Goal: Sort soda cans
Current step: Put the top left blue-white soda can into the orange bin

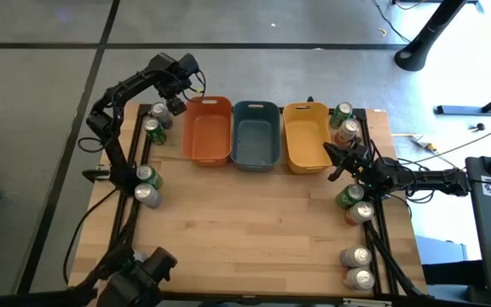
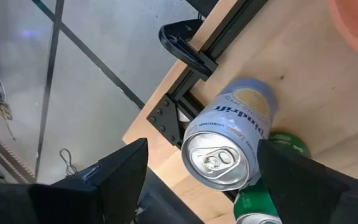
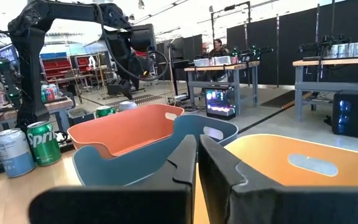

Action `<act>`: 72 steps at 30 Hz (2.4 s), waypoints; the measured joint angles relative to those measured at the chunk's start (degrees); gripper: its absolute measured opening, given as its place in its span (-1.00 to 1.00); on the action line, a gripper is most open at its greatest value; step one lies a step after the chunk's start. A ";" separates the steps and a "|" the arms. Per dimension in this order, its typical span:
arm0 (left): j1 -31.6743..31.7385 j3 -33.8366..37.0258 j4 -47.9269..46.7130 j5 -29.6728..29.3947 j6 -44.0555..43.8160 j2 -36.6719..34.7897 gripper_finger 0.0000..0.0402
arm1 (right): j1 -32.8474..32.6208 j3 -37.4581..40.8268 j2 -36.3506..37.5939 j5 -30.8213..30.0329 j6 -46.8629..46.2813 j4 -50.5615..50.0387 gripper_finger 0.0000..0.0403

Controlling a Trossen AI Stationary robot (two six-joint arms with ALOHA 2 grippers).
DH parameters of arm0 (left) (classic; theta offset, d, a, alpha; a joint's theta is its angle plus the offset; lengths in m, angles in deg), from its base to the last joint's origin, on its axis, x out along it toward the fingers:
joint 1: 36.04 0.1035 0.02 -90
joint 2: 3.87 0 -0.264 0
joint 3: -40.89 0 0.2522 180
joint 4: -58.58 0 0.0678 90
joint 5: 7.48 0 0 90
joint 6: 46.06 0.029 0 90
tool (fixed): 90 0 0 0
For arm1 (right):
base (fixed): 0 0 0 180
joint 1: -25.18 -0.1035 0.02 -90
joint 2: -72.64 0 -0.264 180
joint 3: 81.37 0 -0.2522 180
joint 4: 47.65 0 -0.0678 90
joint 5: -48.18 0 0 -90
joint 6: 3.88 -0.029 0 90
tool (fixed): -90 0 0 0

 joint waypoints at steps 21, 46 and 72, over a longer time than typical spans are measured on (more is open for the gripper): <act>-0.18 0.15 2.26 -1.26 -5.28 0.94 0.44 | 0.00 0.00 0.01 1.22 -0.07 -0.26 -0.91; 4.59 0.26 -6.61 4.69 -12.97 3.79 0.44 | 0.00 0.00 0.00 1.57 -1.77 -1.18 -0.91; 2.60 0.25 -9.85 5.28 -5.04 10.23 0.44 | 0.00 0.00 0.02 2.03 -2.23 -1.11 -0.91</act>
